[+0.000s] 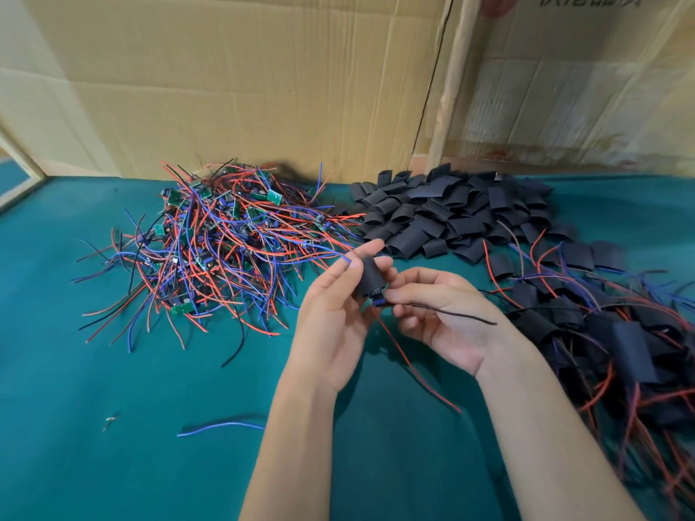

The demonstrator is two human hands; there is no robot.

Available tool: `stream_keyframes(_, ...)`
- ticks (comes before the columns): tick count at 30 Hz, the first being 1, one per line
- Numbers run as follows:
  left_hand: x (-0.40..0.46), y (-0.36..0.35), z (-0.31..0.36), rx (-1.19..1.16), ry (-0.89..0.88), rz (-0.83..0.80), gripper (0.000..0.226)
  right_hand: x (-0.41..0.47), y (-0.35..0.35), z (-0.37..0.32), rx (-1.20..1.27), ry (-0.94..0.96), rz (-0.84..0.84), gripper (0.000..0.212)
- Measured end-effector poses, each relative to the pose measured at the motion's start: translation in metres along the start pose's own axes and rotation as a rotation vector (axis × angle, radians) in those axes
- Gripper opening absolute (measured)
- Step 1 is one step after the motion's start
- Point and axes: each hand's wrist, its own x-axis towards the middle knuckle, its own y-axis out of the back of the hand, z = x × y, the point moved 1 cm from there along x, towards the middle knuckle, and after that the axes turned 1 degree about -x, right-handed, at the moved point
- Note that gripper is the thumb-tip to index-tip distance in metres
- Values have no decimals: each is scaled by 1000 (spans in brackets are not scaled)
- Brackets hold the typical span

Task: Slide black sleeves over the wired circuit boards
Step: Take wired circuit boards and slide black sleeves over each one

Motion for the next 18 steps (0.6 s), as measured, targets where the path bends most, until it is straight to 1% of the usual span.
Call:
stream_keyframes(4,2,1,-4,26,-35,76,32,-1,0,0,-38,38,-10,16)
stream_keyframes(7,3,0,-6,-7,-51,150,30,-3,-8,2,-128,90,-64,30)
stream_keyframes(9,4,0,-8,-14,-51,169,29,-1,-14,7,-190,123,8,30)
stream_keyframes(10,4,0,-8,-18,-49,172,28,0,-17,8,-214,138,40,30)
stream_keyframes(12,4,0,-7,-53,-48,170,27,0,-19,9,-233,146,45,30)
stream_keyframes(16,2,-2,-3,-96,-21,120,39,-4,-11,4,-231,188,31,28)
stream_keyframes(18,1,-3,-4,-69,12,83,42,-6,-6,-1,-201,225,35,29)
